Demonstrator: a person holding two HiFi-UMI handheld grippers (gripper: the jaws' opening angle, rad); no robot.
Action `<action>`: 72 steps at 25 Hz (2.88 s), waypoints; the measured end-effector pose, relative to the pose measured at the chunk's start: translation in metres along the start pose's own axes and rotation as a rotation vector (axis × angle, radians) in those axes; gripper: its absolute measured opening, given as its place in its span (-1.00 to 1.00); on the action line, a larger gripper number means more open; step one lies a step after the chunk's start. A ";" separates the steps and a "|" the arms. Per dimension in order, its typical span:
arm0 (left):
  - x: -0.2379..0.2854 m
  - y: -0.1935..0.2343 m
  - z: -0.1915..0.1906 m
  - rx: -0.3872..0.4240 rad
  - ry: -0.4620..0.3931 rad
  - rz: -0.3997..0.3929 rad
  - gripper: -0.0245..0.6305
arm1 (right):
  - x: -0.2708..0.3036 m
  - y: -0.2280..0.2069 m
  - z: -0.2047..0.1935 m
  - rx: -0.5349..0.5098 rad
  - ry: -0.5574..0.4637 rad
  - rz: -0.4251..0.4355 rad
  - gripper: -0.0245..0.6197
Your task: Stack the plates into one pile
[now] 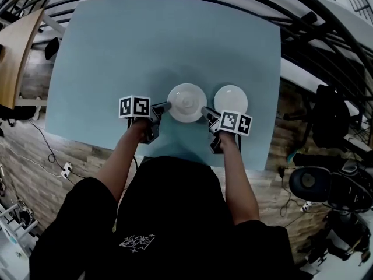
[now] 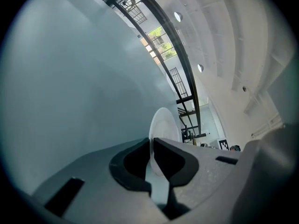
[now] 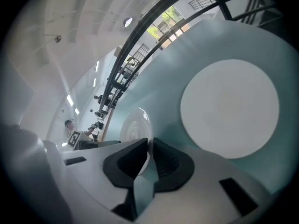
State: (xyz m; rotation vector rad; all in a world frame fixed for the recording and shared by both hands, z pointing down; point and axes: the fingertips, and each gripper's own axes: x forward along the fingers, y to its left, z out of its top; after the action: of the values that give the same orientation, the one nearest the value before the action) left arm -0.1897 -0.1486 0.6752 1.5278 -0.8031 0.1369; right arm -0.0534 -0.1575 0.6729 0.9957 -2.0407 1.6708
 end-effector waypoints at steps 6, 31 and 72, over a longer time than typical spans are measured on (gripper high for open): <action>0.054 -0.043 -0.004 0.078 0.090 -0.031 -0.82 | -0.048 -0.041 0.023 0.045 -0.091 -0.054 -0.80; 0.184 -0.110 -0.032 0.222 0.329 -0.022 -0.82 | -0.125 -0.158 0.055 0.226 -0.237 -0.161 -0.80; 0.143 -0.108 -0.036 0.190 0.209 -0.004 -0.75 | -0.123 -0.143 0.064 -0.179 -0.108 -0.349 -0.38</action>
State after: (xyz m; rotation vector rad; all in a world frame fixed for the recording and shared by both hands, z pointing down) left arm -0.0099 -0.1818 0.6683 1.6620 -0.6344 0.3728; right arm 0.1431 -0.1902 0.6816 1.3117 -1.9045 1.2596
